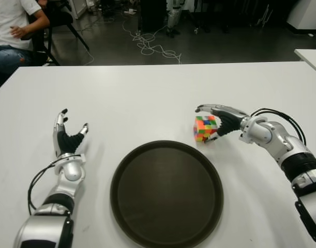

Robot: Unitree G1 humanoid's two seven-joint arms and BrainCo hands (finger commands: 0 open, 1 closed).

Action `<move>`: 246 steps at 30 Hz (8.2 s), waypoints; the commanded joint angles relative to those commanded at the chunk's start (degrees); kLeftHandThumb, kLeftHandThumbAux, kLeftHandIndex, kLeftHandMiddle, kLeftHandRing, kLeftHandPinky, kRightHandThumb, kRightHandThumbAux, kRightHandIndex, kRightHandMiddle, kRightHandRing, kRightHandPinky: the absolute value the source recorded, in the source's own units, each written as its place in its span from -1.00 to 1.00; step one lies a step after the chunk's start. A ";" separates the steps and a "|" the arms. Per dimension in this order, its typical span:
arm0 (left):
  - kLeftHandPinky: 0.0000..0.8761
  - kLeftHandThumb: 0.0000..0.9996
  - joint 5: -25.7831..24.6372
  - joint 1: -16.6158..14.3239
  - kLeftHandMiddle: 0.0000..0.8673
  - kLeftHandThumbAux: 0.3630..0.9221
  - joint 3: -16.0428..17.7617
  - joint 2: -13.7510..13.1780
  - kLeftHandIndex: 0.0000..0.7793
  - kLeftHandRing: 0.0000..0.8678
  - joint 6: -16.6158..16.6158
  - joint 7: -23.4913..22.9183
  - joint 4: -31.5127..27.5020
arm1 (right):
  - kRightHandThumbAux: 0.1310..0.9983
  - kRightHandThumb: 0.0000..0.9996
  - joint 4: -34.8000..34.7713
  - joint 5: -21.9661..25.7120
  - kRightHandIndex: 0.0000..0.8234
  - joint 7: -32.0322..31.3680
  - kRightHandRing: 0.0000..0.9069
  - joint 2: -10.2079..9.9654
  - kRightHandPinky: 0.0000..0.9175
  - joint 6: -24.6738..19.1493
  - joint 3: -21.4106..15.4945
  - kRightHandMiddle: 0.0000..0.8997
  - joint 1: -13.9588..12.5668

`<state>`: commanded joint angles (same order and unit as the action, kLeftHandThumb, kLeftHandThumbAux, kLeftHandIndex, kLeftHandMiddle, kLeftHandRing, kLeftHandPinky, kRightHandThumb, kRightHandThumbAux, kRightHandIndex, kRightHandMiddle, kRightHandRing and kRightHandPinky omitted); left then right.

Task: Pick up the Rubik's Cube and put it in the plate

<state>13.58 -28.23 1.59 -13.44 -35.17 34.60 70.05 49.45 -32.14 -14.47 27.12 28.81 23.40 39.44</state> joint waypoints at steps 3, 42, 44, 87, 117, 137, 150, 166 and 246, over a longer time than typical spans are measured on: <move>-0.78 -1.00 0.07 -0.02 -0.73 0.37 -0.05 -0.04 -0.72 -0.73 0.28 0.02 0.00 | 0.31 -1.00 0.45 0.28 -0.95 -0.23 -0.88 -0.16 -0.91 0.22 0.02 -0.90 0.03; -0.77 -1.00 -0.26 0.13 -0.73 0.47 0.20 -0.04 -0.73 -0.73 -0.18 -0.72 -0.09 | 0.39 -1.00 0.37 3.42 -0.93 -2.37 -0.86 -0.99 -0.91 0.62 -1.19 -0.89 -0.68; -0.74 -1.00 -0.15 0.13 -0.73 0.43 0.11 -0.07 -0.73 -0.72 -0.14 -0.66 -0.06 | 0.37 -1.00 0.34 3.22 -0.93 -2.34 -0.87 -0.93 -0.92 0.40 -1.04 -0.89 -0.63; -0.78 -1.00 0.38 0.23 -0.69 0.44 -0.37 -0.15 -0.66 -0.71 -0.41 0.13 -0.45 | 0.38 -1.00 8.40 1.88 -0.96 -0.53 -0.87 -4.04 -0.96 -0.92 0.60 -0.89 2.56; -0.82 -1.00 -0.09 0.18 -0.74 0.45 -0.11 -0.16 -0.71 -0.75 0.20 -0.71 -0.32 | 0.44 -1.00 8.84 0.04 -0.94 1.22 -0.89 -4.22 -0.95 -1.65 1.92 -0.89 2.96; -0.79 -1.00 -0.07 0.44 -0.74 0.42 -0.07 -0.21 -0.71 -0.74 -0.68 -0.56 -0.42 | 0.37 -1.00 9.99 2.99 -0.93 -1.00 -0.88 -5.26 -0.98 -0.96 0.56 -0.88 2.43; -0.82 -1.00 0.47 0.40 -0.74 0.38 -0.44 -0.44 -0.69 -0.74 0.02 -0.18 -0.55 | 0.29 -1.00 11.14 2.20 -0.91 0.95 -0.83 -6.09 -0.94 -2.46 1.05 -0.83 1.59; -0.75 -1.00 0.49 0.29 -0.73 0.46 -0.52 -0.47 -0.67 -0.71 0.58 0.30 -0.54 | 0.23 -1.00 11.80 1.13 -0.89 3.45 -0.87 -6.75 -0.98 -3.97 2.10 -0.85 1.17; -0.77 -1.00 -0.11 0.51 -0.72 0.43 0.09 -0.47 -0.70 -0.71 -0.96 -0.93 -0.32 | 0.65 -0.48 12.17 7.39 0.55 17.01 0.74 -11.60 0.68 -10.33 -6.50 0.75 -1.78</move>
<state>13.47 -27.72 1.68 -13.91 -36.13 33.67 69.73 61.62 -24.75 2.55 15.52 18.48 16.89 37.66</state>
